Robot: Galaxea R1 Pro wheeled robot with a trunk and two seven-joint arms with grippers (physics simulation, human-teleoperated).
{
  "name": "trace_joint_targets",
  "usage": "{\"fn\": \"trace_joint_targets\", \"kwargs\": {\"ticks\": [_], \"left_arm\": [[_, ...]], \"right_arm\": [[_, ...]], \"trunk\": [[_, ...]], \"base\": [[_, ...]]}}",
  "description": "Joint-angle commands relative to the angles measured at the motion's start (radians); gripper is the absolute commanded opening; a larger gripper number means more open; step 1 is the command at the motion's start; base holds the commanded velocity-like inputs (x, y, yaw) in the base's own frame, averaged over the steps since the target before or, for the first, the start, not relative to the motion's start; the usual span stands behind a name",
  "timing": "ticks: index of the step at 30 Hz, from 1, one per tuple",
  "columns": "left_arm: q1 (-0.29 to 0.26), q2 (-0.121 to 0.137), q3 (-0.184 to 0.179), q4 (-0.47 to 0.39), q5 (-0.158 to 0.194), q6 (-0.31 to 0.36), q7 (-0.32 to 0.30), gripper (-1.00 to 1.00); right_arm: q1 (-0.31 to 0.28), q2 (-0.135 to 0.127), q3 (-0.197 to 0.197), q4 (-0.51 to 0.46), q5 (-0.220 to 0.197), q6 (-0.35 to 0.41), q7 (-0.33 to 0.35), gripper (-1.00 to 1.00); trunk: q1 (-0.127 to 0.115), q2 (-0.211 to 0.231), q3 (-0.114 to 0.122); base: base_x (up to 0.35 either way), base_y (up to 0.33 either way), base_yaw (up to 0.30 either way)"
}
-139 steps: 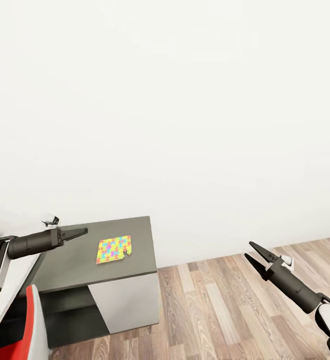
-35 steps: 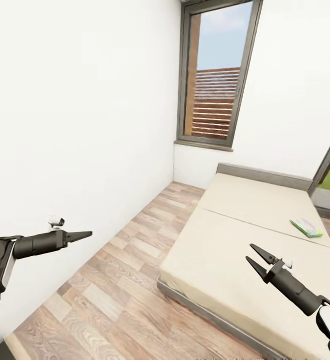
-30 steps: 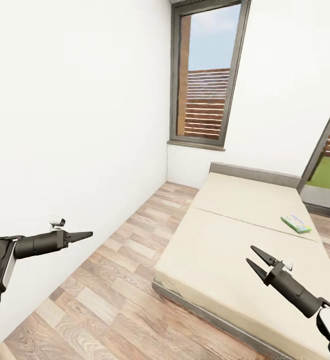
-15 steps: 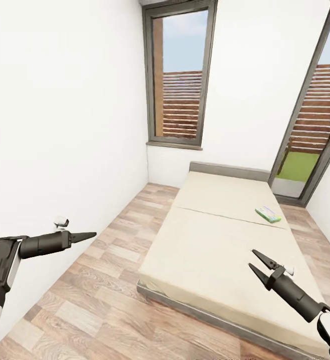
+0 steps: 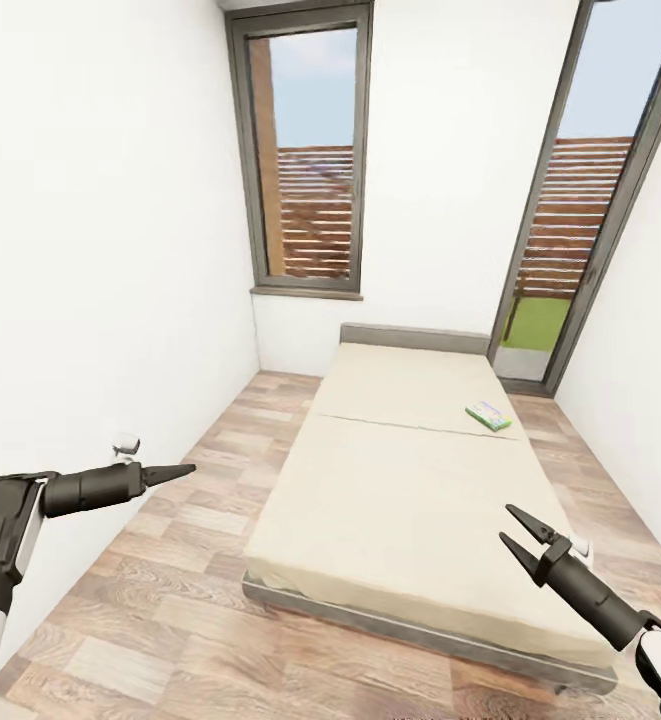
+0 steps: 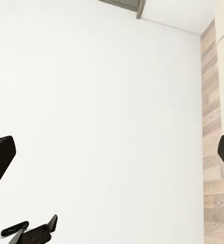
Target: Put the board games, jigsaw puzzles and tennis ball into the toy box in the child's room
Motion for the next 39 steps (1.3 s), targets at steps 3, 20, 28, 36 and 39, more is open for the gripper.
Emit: {"fn": "trace_joint_targets", "kwargs": {"ticks": [3,20,28,36,39], "left_arm": [[-0.001,0.000,0.001,-0.001,-0.003,0.011,-0.003,1.00],[-0.001,0.000,-0.001,0.002,-0.004,0.011,0.013,1.00],[-0.001,0.000,-0.002,0.002,-0.003,0.011,0.028,1.00],[-0.001,0.000,-0.002,0.002,-0.004,0.011,0.030,1.00],[-0.001,0.000,-0.002,0.002,-0.005,0.011,0.030,1.00]], "right_arm": [[-0.001,0.001,-0.001,0.001,-0.003,0.006,0.000,1.00],[-0.001,0.000,-0.001,0.058,-0.003,0.005,-0.001,1.00],[-0.001,0.000,-0.001,0.061,-0.003,-0.028,0.000,1.00],[-0.001,0.000,0.000,0.061,-0.002,-0.035,-0.001,1.00],[-0.001,0.000,0.001,0.060,-0.002,-0.036,-0.003,1.00]], "trunk": [[0.001,-0.002,-0.001],[0.001,-0.002,0.006],[0.001,-0.002,0.010],[0.001,-0.002,0.013],[0.001,-0.002,0.014]], "base": [[0.000,0.000,-0.279],[0.000,0.000,-0.279],[0.000,0.000,-0.279],[0.000,0.000,-0.268],[0.000,-0.029,-0.134]]}}
